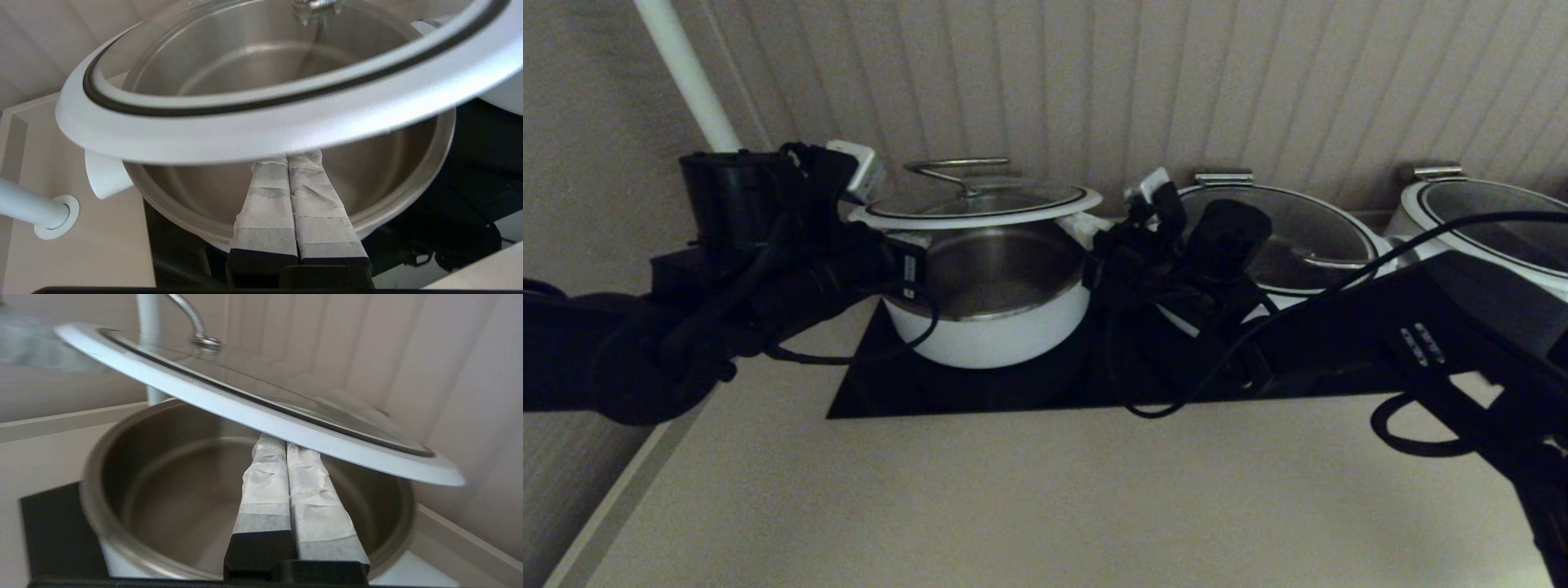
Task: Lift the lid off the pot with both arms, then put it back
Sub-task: Open the pot lid completely
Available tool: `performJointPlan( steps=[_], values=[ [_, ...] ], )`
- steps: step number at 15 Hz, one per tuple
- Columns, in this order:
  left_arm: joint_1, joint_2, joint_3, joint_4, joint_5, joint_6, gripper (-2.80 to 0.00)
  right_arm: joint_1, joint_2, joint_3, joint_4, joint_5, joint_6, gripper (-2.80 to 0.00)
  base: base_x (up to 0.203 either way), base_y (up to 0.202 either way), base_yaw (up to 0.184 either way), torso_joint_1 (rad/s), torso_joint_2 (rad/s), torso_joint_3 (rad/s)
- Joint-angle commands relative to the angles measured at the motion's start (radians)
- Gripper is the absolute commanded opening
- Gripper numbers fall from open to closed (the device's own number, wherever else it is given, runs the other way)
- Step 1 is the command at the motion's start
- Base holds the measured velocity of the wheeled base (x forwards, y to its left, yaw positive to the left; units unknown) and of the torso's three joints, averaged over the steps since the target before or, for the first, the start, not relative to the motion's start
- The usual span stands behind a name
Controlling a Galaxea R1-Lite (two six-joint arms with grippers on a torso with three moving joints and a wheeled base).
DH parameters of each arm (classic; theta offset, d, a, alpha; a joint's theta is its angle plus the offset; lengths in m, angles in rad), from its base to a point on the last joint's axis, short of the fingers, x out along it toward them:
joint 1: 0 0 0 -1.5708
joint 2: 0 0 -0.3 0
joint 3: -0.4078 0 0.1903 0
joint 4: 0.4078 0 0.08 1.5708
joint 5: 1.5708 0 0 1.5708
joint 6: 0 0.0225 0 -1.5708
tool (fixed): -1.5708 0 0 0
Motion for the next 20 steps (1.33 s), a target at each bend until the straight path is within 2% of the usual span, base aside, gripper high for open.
performJointPlan(
  steps=[1,4,10,20],
  values=[
    [0.000,0.013,-0.014,-0.003,0.001,0.000,-2.80,0.008,-0.012,0.013,-0.006,0.003,-0.006,-2.80,0.000,0.000,0.000,0.000,0.00,0.000],
    [0.000,0.013,-0.020,-0.003,0.001,0.000,-2.80,0.018,-0.027,0.049,-0.006,0.003,-0.018,-2.80,0.000,0.000,0.000,0.000,0.00,0.000],
    [0.000,0.013,-0.020,-0.004,0.001,0.000,-2.80,0.027,-0.104,0.204,-0.007,0.006,-0.030,-2.80,0.000,0.000,0.000,0.000,0.00,0.000],
    [0.000,0.007,-0.020,-0.003,0.001,-0.006,-2.80,0.025,-0.353,0.602,-0.060,0.007,-0.021,-2.80,0.000,0.000,0.000,0.000,0.00,0.000]
  ],
)
